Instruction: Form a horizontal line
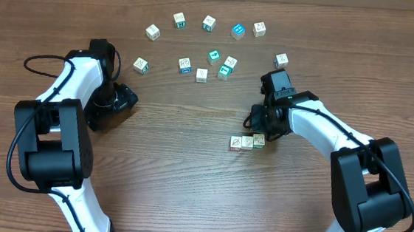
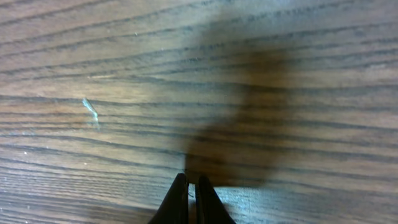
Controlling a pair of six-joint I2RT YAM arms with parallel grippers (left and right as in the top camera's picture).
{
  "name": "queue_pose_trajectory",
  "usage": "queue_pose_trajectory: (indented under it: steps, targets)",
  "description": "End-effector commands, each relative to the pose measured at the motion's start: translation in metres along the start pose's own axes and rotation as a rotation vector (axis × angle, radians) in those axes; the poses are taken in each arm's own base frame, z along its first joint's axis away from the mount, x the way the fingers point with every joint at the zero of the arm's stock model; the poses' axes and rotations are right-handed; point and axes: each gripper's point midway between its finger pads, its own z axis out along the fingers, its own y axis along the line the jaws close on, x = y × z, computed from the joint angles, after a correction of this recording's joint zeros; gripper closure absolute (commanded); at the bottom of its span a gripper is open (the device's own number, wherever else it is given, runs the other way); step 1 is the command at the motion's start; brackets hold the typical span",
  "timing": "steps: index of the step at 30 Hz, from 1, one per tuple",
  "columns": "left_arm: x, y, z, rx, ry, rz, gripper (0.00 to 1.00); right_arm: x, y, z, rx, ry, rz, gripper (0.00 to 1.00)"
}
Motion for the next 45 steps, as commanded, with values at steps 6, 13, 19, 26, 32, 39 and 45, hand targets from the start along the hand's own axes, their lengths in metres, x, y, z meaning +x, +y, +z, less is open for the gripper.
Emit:
queue_pose_trajectory:
  steps: [6, 13, 19, 26, 32, 39, 45]
  targets:
    - [0.0, 0.003, 0.0, -0.015, -0.014, 0.015, 0.0, -0.009, 0.002, -0.006, 0.003, -0.028, 0.006, 0.96]
    - [0.0, 0.003, 0.0, -0.015, -0.014, 0.015, 0.0, -0.006, 0.0, -0.006, 0.009, -0.014, 0.007, 0.96]
    - [0.0, 0.003, 0.0, -0.015, -0.014, 0.015, 0.01, -0.004, 0.002, -0.006, 0.001, -0.005, 0.007, 0.96]
    - [0.0, 0.003, 0.0, -0.015, -0.014, 0.015, 0.01, 0.0, 0.0, -0.006, 0.005, 0.012, 0.009, 0.96]
    - [0.0, 0.003, 0.0, -0.015, -0.014, 0.015, 0.01, 0.001, 0.001, -0.006, 0.001, 0.014, 0.008, 0.96]
    - [0.0, 0.003, 0.0, -0.015, -0.014, 0.015, 0.01, -0.002, 0.002, -0.006, -0.004, 0.002, 0.003, 0.96]
    - [-0.001, 0.003, 0.0, -0.015, -0.014, 0.015, 0.01, -0.004, 0.003, -0.006, -0.006, -0.004, -0.001, 0.96]
